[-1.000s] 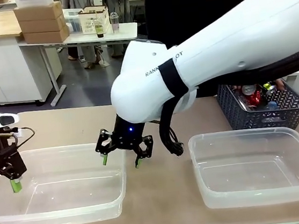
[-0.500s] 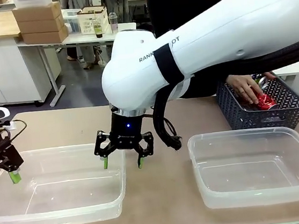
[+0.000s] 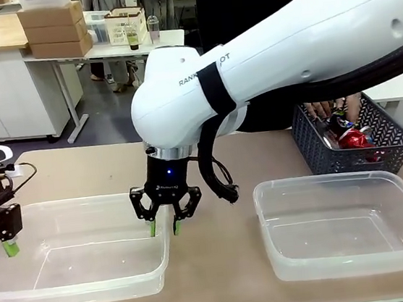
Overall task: Sort the waste into each basket.
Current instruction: Pick up the Organizing box on the left side of the table and lift it.
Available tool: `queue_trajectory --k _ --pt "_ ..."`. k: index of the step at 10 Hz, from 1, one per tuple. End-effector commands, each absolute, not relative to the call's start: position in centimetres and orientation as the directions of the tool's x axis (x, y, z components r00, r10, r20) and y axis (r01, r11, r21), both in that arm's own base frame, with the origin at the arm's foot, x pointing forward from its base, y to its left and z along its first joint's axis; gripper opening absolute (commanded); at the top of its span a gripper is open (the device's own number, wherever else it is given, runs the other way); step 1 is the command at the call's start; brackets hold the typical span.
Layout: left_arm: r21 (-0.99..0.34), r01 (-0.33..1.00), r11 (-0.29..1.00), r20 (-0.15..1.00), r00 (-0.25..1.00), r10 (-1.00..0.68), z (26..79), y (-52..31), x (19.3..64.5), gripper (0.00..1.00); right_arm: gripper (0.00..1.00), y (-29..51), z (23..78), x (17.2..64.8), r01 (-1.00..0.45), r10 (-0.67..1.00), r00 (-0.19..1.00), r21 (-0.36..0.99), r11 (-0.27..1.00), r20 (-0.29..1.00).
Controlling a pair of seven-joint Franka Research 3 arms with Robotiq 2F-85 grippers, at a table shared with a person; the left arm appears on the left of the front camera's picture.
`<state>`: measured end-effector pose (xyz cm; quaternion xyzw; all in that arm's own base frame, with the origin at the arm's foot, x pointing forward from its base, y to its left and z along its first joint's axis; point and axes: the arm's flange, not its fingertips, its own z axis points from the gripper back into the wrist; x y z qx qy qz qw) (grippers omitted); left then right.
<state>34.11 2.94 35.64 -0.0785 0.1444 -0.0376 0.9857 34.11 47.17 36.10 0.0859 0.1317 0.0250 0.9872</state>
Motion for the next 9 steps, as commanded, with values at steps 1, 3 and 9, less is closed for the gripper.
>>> queue_trajectory --k 1,3,9 --pt "-0.207 0.058 0.977 -0.276 0.954 -0.115 33.8 2.7 30.7 0.04 0.0 48.0 36.3 34.2 -0.012 0.047 0.966 0.135 0.991 -0.254" --pt "-0.202 0.056 0.978 -0.282 0.953 -0.113 33.7 2.7 30.9 0.0 0.0 47.8 36.2 34.0 -0.025 0.063 0.964 0.146 0.989 -0.26" --pt "-0.204 0.031 0.979 -0.319 0.943 -0.096 36.0 1.7 29.4 0.0 0.0 46.4 35.9 33.8 0.033 0.008 0.96 0.142 0.989 -0.28"
